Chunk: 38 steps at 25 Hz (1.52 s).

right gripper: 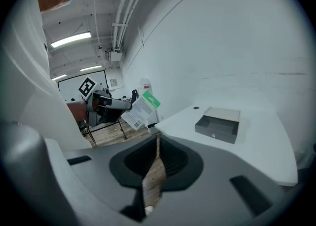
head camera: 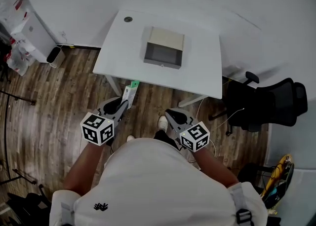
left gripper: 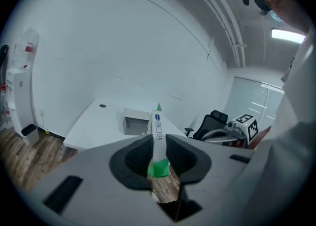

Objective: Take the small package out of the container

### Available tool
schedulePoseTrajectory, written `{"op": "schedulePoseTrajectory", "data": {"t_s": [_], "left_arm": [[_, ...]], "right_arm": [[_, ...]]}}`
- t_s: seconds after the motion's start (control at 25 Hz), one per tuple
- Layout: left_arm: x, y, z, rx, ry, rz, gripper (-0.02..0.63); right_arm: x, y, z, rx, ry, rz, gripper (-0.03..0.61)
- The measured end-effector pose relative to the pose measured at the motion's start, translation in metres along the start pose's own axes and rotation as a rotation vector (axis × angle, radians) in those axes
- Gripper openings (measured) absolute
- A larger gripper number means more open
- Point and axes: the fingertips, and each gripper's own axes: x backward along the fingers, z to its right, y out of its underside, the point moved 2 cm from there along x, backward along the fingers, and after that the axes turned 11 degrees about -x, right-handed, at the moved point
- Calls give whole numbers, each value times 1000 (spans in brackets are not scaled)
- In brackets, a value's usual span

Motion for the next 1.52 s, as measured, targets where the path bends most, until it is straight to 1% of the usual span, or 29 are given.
{"op": "schedulePoseTrajectory", "data": {"t_s": [0.12,0.28,0.48,0.72,1.0,1.36,1.52], "left_arm": [[17,8,10,-24,27,-14,87],[28,15,16,-12,57,-12,87],[33,22,23,-42,84,-11,87],[33,21,26,-54,98,-8,87],[34,17,23,-66,89,-4,87],[45,22,19,-54,74,2,87],[48,25,17,-47,67,0,87]], "right_arm": [[2,5,-14,-2,9,11,20],[7,9,-24,-5,25,25,18],[13,15,-35,-22,21,36,15],[15,8,-39,3,28,41,11],[12,7,-41,10,21,37,9],[-2,3,-54,45,-21,22,8],[-6,1,-55,50,-26,19,7]]}}
